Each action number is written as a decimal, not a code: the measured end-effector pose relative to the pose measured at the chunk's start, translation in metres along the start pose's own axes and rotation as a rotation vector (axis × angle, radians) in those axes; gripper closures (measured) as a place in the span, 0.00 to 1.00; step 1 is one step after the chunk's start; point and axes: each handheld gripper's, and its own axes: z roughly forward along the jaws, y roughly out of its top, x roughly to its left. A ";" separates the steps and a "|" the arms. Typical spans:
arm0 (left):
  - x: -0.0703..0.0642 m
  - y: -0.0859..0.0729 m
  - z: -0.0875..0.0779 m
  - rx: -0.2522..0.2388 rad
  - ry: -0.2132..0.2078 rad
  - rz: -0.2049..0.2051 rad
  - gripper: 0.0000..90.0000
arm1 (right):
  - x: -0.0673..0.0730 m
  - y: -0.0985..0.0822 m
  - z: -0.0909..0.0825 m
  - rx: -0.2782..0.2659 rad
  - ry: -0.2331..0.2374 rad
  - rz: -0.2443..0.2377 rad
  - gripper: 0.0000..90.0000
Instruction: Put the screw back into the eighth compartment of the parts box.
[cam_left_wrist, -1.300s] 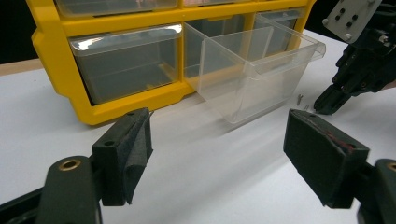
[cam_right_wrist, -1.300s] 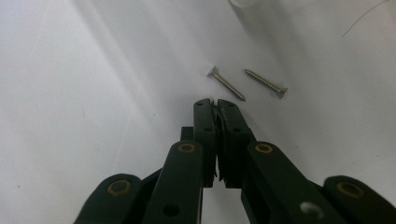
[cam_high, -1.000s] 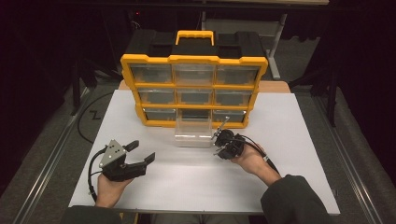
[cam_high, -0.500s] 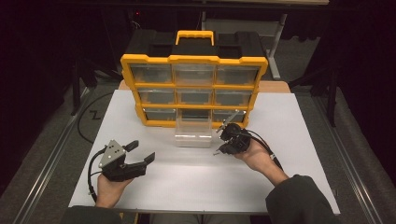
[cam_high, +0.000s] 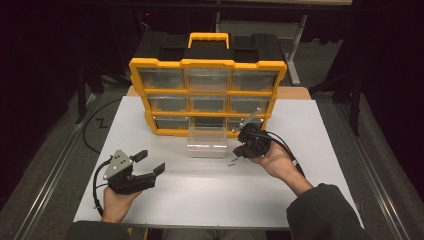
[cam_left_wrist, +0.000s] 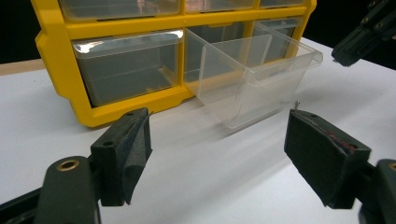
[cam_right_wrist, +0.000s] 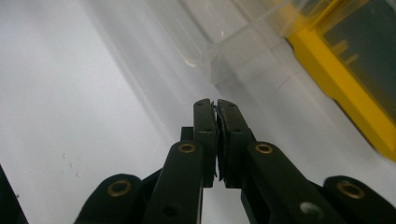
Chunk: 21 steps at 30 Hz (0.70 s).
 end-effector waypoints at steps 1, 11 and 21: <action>0.000 0.000 0.000 -0.002 0.000 0.001 0.26 | 0.000 0.000 0.000 0.000 0.000 0.000 1.00; 0.001 0.000 -0.001 -0.005 -0.002 -0.004 0.26 | 0.001 0.023 -0.017 -0.040 -0.005 -0.003 1.00; 0.001 0.000 -0.002 -0.010 -0.008 -0.008 0.26 | 0.000 0.043 -0.011 -0.048 -0.002 0.002 0.99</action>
